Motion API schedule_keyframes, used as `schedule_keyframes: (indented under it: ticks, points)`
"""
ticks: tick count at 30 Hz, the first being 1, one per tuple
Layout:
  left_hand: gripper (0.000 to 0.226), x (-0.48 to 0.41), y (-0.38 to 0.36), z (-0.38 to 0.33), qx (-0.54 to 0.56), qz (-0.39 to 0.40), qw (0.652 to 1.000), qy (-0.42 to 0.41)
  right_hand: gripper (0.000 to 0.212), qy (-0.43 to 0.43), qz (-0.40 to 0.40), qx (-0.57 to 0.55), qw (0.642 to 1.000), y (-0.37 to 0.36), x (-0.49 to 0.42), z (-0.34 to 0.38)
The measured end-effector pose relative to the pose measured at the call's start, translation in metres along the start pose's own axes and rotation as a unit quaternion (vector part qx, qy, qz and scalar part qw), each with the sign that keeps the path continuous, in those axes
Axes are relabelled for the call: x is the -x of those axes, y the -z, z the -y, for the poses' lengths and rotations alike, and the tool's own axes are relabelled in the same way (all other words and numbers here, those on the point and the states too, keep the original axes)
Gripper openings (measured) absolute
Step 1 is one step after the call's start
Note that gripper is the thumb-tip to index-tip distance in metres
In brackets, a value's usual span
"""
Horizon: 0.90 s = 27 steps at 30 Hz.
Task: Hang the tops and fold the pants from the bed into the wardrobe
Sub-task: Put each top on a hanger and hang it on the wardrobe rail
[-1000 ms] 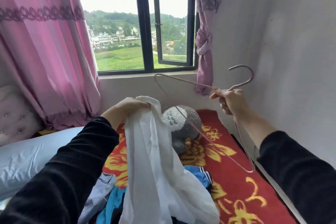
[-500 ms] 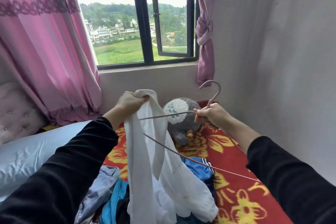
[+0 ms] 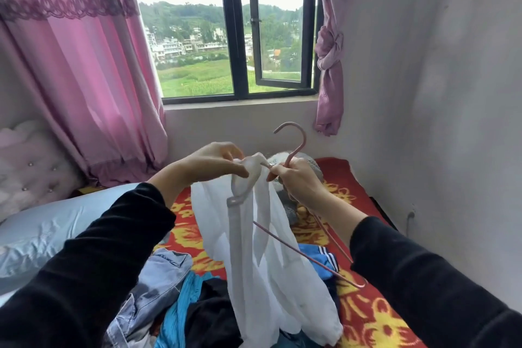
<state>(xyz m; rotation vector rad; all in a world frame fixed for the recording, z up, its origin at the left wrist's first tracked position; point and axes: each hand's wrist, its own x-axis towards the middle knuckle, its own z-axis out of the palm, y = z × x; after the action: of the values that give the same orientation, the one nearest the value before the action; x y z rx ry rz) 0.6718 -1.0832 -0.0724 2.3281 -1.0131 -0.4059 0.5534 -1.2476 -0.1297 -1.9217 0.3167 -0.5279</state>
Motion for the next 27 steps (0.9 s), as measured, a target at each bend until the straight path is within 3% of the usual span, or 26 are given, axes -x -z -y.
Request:
schedule_keyframes:
  ticks: [3, 5, 7, 10, 12, 14, 16, 19, 23, 25, 27]
  points:
    - [0.066, -0.008, -0.008, 0.01, -0.115, -0.047, 0.989, -0.076, 0.03, 0.017, 0.037, -0.005, 0.999, -0.007, 0.003, 0.009]
    - [0.037, -0.01, -0.016, 0.012, -0.142, -0.063, 0.981, -0.119, 0.02, -0.017, 0.078, -0.072, 0.994, -0.012, 0.007, 0.014]
    - [0.01, -0.013, -0.017, 0.013, -0.148, -0.081, 0.978, -0.126, 0.036, -0.063, 0.137, -0.158, 0.976, -0.01, 0.009, 0.013]
    - [0.016, -0.012, -0.012, 0.011, -0.124, -0.091, 0.98, -0.129, 0.044, -0.114, 0.195, -0.177, 0.958, 0.004, 0.006, 0.006]
    - [0.021, -0.01, -0.008, 0.008, -0.103, -0.093, 0.981, -0.139, 0.034, -0.125, 0.188, -0.099, 0.969, 0.009, 0.004, 0.0]
    - [0.024, -0.009, -0.005, 0.005, -0.08, -0.085, 0.981, -0.154, 0.023, -0.086, 0.209, 0.027, 0.974, 0.006, 0.005, -0.006]
    - [0.024, -0.008, -0.001, 0.001, -0.064, -0.085, 0.979, -0.171, 0.018, -0.055, 0.216, 0.078, 0.972, -0.004, 0.006, -0.013]
    - [0.023, -0.003, 0.007, -0.001, -0.041, -0.08, 0.978, -0.191, 0.02, -0.049, 0.184, 0.028, 0.981, -0.008, 0.005, -0.019]
    - [0.021, 0.002, 0.021, 0.015, -0.065, -0.086, 0.979, -0.171, 0.021, -0.091, 0.088, -0.124, 0.984, -0.005, -0.005, -0.021]
    - [0.023, 0.005, 0.025, 0.022, -0.075, -0.087, 0.98, -0.161, 0.021, -0.085, 0.093, -0.157, 0.979, 0.0, -0.006, -0.017]
    - [0.036, 0.008, 0.029, 0.026, -0.082, -0.1, 0.979, -0.158, 0.022, -0.057, 0.146, -0.105, 0.982, 0.009, -0.005, -0.01]
